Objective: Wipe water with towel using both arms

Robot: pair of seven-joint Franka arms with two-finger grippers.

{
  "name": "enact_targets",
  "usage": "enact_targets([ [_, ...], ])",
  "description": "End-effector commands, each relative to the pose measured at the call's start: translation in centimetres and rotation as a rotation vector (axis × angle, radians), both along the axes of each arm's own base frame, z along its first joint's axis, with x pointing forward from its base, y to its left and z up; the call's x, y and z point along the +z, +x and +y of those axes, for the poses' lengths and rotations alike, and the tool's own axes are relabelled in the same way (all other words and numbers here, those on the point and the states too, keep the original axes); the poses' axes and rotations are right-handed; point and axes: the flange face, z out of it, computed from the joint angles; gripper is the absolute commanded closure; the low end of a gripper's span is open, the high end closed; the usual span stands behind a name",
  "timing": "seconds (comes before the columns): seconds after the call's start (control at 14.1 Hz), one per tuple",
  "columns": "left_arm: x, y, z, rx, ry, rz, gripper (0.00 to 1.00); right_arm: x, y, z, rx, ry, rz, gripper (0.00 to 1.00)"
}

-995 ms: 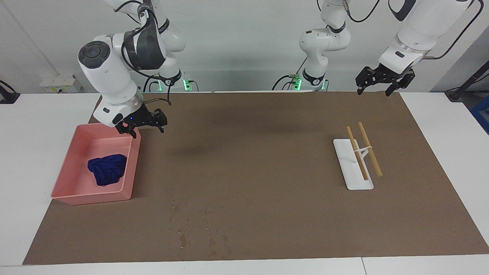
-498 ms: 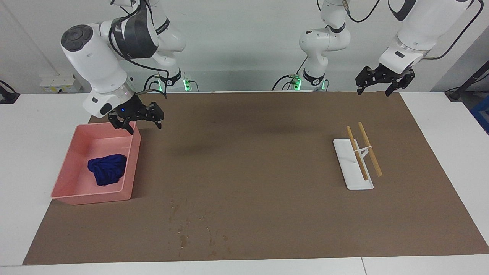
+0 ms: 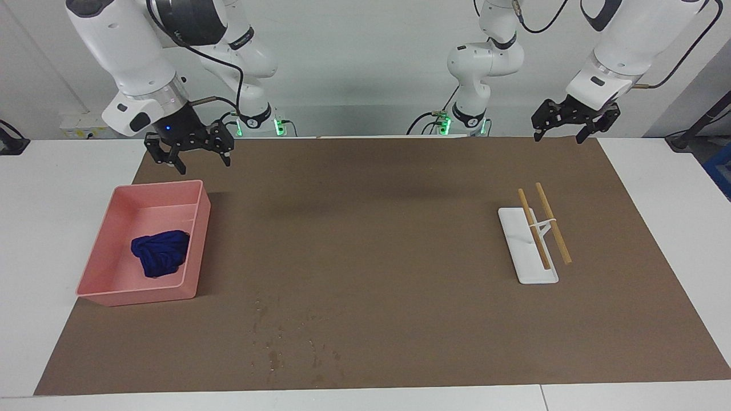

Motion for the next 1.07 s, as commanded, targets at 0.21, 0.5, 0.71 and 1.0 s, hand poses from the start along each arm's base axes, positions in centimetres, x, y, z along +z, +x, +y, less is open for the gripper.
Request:
enact_targets([
  [0.21, 0.24, -0.79, 0.18, -0.005, 0.018, 0.004, 0.0, 0.71, -0.45, 0.61, -0.054, -0.019, 0.021, 0.0],
  [0.5, 0.24, -0.79, 0.18, -0.005, 0.018, 0.004, 0.0, 0.69, -0.45, 0.36, -0.057, -0.019, 0.022, 0.0],
  [0.71, 0.24, -0.79, 0.18, -0.003, 0.018, 0.004, 0.0, 0.91, -0.42, 0.19, -0.057, -0.019, 0.017, 0.0],
  [1.0, 0.24, -0.79, 0.18, -0.003, 0.018, 0.004, 0.0, 1.15, -0.21, -0.23, -0.062, -0.016, 0.002, 0.0],
])
